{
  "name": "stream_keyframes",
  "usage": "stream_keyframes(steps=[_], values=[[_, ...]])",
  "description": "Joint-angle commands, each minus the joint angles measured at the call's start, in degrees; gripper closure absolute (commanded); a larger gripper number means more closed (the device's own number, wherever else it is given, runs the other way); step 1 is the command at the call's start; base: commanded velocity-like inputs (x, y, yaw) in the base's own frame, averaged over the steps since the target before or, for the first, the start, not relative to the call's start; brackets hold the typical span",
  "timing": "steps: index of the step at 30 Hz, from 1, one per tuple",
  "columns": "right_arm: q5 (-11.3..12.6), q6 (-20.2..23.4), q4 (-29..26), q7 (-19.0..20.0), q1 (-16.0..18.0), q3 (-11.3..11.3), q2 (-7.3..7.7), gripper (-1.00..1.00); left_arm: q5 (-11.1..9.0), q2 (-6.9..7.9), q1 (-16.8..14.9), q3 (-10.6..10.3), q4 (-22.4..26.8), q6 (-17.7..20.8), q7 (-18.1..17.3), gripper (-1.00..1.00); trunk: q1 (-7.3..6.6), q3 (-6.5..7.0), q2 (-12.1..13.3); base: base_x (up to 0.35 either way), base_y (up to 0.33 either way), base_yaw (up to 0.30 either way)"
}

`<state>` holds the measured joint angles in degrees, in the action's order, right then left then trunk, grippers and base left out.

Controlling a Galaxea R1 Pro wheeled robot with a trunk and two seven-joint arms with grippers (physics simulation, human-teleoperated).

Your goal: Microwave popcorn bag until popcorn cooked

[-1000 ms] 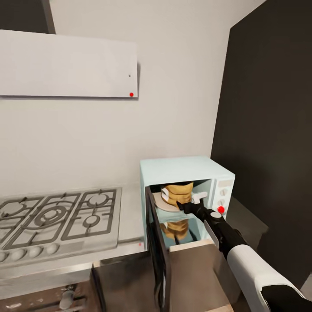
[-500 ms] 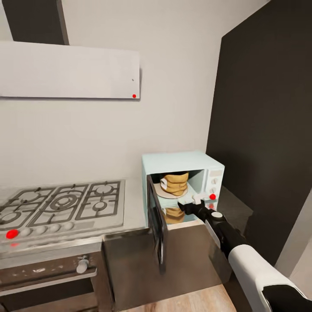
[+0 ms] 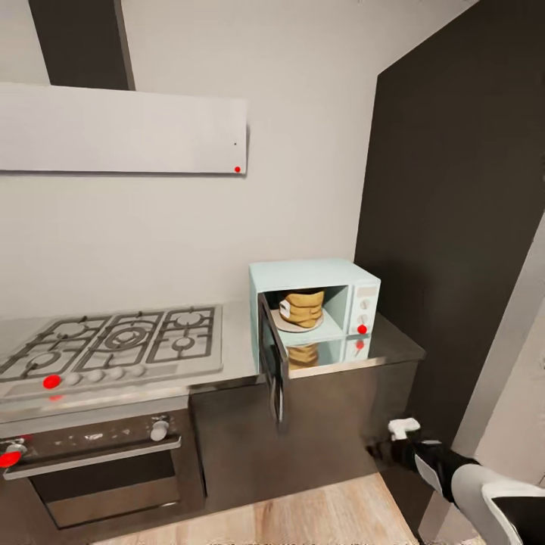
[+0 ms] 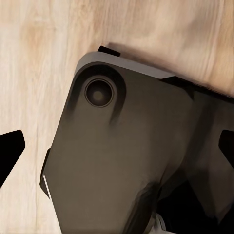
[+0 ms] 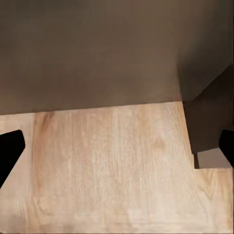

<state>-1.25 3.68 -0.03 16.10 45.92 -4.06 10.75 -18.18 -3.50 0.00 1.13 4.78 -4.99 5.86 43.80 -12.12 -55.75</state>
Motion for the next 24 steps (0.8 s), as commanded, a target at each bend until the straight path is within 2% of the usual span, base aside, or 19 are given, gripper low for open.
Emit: stream_keyframes(steps=[1, 2, 4, 11, 14, 15, 18, 21, 24], values=[[-0.2, -0.6, 1.0, 0.0, -1.3, -0.3, 0.11, -1.00, -0.2, -0.02, 0.0, 0.1, 0.1, -0.1, 0.1, -1.00, 0.00, -0.06, -0.1, -0.063, 0.000, 0.000], [-0.3, -1.0, 1.5, -0.4, -4.8, -0.3, 0.19, -1.00, -0.2, 0.01, 0.0, 0.1, 0.1, -0.1, 0.1, -1.00, 0.00, -0.06, -0.1, -0.026, 0.000, 0.000], [-0.4, -1.2, 1.7, -1.0, -9.3, -0.4, 0.19, -1.00, -0.2, 0.05, 0.0, 0.1, 0.1, -0.1, 0.1, -1.00, 0.00, -0.06, -0.1, -0.013, 0.000, 0.000], [-0.5, -1.3, 1.8, -3.6, -19.8, -0.6, -0.25, -1.00, -0.2, 0.14, 0.0, 0.1, 0.1, -0.1, 0.1, -1.00, 0.00, -0.06, -0.1, -0.001, 0.000, 0.000], [-1.4, -1.1, 1.8, -5.0, -21.9, -0.6, -0.57, -1.00, -0.2, 0.10, 0.0, 0.1, 0.1, -0.1, 0.1, -1.00, 0.00, -0.06, -0.1, 0.000, 0.000, 0.000], [-1.9, -1.1, 1.8, -5.6, -24.0, -0.6, -0.44, -1.00, -0.2, 0.08, 0.0, 0.1, 0.1, -0.1, 0.1, -1.00, 0.00, -0.06, -0.1, 0.000, 0.000, 0.000], [-2.1, -0.9, 1.9, -7.7, -27.5, -0.6, 0.01, -1.00, -0.2, 0.02, 0.0, 0.0, 0.1, -0.1, 0.1, -1.00, 0.00, -0.06, -0.1, 0.000, 0.000, 0.000], [-2.0, -1.3, 1.9, -8.3, -30.9, -0.6, -0.24, -1.00, 0.0, -0.07, 0.0, 0.0, 0.1, -0.2, 0.1, -1.00, 0.00, -0.06, -0.1, 0.000, 0.000, 0.095], [-2.0, -1.4, 1.9, -8.4, -31.7, -0.6, -0.07, -1.00, 0.1, -0.10, 0.0, -0.1, 0.1, -0.2, 0.1, -1.00, 0.00, -0.06, -0.1, 0.000, 0.000, 0.244]])
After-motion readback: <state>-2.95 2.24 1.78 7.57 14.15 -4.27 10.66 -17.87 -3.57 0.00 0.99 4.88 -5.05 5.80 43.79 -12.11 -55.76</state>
